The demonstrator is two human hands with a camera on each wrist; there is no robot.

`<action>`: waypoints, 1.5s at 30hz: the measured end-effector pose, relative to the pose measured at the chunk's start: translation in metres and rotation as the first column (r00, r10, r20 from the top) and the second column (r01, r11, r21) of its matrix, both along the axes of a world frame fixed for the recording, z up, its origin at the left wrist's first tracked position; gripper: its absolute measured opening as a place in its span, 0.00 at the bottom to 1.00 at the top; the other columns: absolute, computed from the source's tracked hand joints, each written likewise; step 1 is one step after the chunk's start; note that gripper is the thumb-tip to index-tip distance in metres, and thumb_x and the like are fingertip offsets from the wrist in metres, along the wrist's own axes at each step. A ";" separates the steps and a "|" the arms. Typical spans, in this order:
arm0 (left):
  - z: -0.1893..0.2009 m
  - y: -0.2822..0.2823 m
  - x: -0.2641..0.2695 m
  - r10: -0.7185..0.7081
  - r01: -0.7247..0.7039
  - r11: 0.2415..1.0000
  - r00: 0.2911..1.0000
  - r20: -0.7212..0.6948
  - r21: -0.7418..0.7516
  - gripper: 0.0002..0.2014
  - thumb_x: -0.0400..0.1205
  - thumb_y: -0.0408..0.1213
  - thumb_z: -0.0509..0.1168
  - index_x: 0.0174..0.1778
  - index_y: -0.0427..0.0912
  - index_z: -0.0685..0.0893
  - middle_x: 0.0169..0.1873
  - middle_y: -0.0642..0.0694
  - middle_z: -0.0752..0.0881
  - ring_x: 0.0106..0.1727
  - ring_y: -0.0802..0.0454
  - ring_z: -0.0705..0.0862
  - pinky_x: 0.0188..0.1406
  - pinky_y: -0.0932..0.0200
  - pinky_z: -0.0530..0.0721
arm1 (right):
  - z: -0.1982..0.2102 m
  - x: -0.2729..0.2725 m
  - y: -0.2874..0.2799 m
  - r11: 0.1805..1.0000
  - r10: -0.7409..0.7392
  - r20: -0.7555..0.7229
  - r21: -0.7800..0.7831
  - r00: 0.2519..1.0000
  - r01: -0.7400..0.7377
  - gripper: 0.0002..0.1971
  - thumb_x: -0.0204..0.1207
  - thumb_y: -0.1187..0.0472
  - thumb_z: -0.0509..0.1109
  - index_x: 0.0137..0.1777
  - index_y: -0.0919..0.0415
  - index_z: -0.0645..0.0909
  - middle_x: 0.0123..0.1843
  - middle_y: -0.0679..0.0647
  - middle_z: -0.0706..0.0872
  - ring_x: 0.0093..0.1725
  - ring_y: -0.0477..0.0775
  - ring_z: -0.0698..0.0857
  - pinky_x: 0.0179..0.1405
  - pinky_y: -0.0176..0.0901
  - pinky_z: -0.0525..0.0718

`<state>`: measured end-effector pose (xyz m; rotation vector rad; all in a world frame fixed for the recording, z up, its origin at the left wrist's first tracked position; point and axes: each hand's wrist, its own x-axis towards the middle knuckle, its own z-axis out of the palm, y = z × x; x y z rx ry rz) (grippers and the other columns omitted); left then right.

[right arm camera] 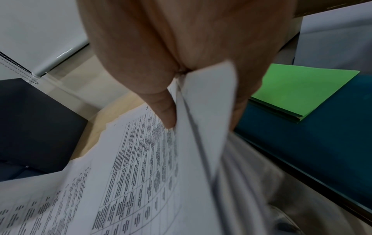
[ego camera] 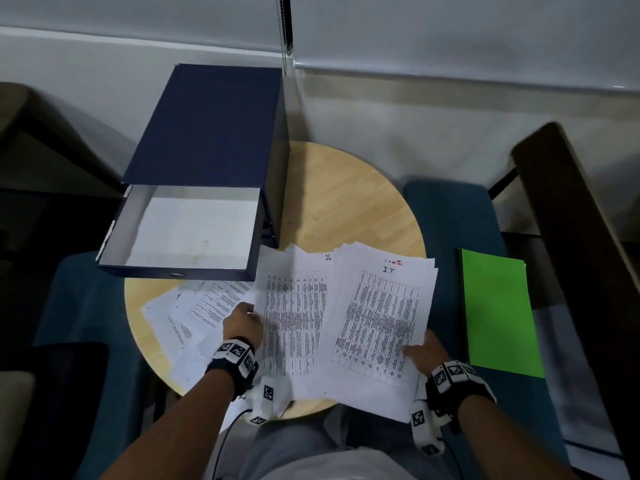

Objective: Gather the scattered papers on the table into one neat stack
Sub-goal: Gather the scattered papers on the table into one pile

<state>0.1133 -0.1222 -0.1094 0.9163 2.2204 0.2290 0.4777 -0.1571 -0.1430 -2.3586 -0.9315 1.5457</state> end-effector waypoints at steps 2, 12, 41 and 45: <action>0.004 0.000 -0.001 -0.001 0.001 1.000 1.000 0.013 0.030 0.13 0.83 0.37 0.67 0.62 0.38 0.83 0.56 0.31 0.87 0.55 0.34 0.87 0.55 0.49 0.85 | 0.000 -0.001 -0.001 1.000 -0.016 -0.009 0.004 1.000 0.016 0.28 0.76 0.65 0.73 0.75 0.64 0.68 0.68 0.60 0.80 0.64 0.60 0.81 0.60 0.44 0.76; 0.043 0.004 0.028 -0.164 0.159 0.944 0.986 -0.008 0.288 0.10 0.88 0.36 0.59 0.63 0.37 0.77 0.48 0.35 0.89 0.42 0.39 0.85 0.41 0.55 0.80 | -0.022 0.002 -0.005 1.000 0.012 -0.031 0.028 0.999 -0.011 0.27 0.72 0.60 0.73 0.72 0.61 0.75 0.65 0.59 0.84 0.60 0.60 0.84 0.64 0.52 0.81; 0.130 0.026 0.068 -0.354 0.382 0.631 0.916 -0.187 0.675 0.10 0.88 0.39 0.59 0.52 0.41 0.84 0.33 0.46 0.88 0.30 0.47 0.85 0.28 0.56 0.85 | 0.022 -0.011 0.011 0.998 -0.014 0.010 0.065 1.000 0.013 0.22 0.77 0.71 0.67 0.71 0.69 0.74 0.67 0.65 0.83 0.65 0.65 0.82 0.61 0.43 0.75; 0.150 0.033 0.074 -0.350 0.249 0.561 0.936 -0.047 0.789 0.08 0.87 0.38 0.61 0.48 0.39 0.84 0.31 0.46 0.87 0.29 0.52 0.81 0.29 0.58 0.80 | 0.022 -0.009 0.015 0.999 0.022 -0.021 0.046 1.000 -0.021 0.22 0.76 0.72 0.67 0.71 0.69 0.74 0.68 0.66 0.82 0.66 0.65 0.82 0.67 0.49 0.77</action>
